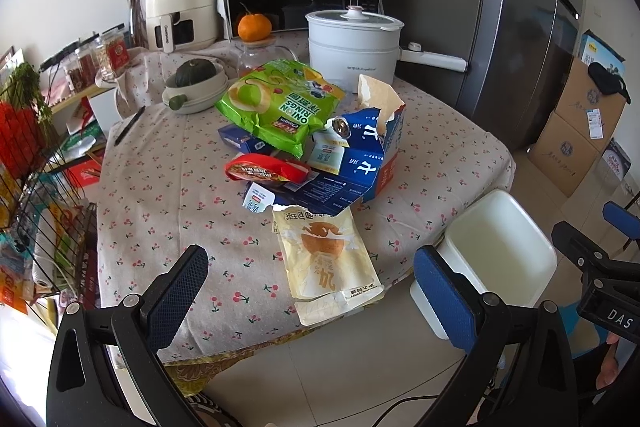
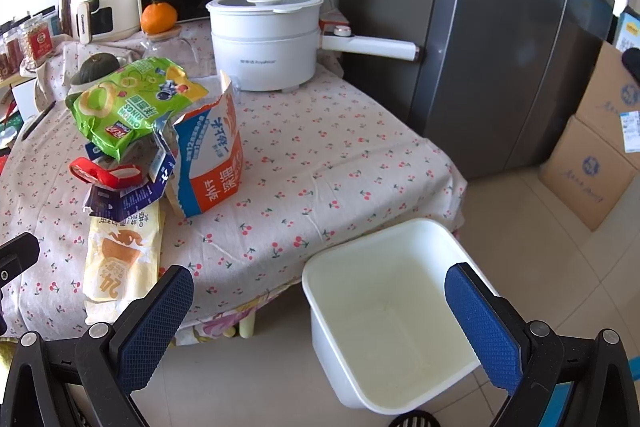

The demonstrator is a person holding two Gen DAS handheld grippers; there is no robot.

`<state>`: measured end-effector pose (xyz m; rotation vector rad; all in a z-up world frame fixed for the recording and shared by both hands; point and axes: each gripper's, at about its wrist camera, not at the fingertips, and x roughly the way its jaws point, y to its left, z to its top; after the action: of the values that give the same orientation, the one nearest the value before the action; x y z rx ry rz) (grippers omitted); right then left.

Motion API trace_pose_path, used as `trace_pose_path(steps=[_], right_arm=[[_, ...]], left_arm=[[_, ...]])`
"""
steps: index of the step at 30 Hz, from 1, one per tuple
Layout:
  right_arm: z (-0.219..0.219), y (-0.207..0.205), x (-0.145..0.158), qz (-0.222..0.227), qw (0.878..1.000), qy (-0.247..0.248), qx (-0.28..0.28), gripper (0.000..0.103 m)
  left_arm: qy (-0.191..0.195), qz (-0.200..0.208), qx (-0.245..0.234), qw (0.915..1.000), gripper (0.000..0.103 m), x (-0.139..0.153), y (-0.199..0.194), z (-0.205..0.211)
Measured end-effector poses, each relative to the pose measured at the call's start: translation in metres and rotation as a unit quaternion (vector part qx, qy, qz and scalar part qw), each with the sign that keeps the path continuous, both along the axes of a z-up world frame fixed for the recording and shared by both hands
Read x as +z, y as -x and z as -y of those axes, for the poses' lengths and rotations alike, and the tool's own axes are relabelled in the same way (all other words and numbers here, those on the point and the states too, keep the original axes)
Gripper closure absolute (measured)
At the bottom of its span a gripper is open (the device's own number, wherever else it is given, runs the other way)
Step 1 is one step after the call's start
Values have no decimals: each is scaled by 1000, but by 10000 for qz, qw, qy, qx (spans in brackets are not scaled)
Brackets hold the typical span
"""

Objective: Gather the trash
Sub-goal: 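Reach the left gripper into the pile and grasp the torn blue box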

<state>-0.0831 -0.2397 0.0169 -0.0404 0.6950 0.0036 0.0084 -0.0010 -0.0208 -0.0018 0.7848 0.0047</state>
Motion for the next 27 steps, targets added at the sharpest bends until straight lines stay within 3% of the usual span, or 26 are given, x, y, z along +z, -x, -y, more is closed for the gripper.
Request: trace_pose_path(steps=[8, 12, 14, 16, 18, 23, 27], right_arm=[[-1, 0, -1, 38, 9999, 91, -32, 0], [-4, -2, -3, 70, 9998, 174, 57, 0], [-6, -6, -6, -76, 9997, 108, 196, 0], [-6, -14, -7, -290, 9989, -49, 367, 0], [-4, -24, -8, -569, 9966, -273, 531, 0], [-8, -52, 1, -1002, 9907, -396, 825, 0], [-20, -79, 9, -1171, 9873, -258, 1046, 0]], left_arm=[[140, -64, -242, 9996, 0, 5, -5, -1], [390, -82, -301, 9988, 0, 8, -14, -11], [729, -343, -323, 9962, 0, 3, -24, -21], [1211, -803, -535, 9879, 0, -7, -37, -29], [1443, -1245, -572, 9800, 0, -18, -50, -34], [1404, -1746, -509, 9732, 0, -42, -75, -46], [1075, -1625, -593, 9790, 6, -45, -92, -48]])
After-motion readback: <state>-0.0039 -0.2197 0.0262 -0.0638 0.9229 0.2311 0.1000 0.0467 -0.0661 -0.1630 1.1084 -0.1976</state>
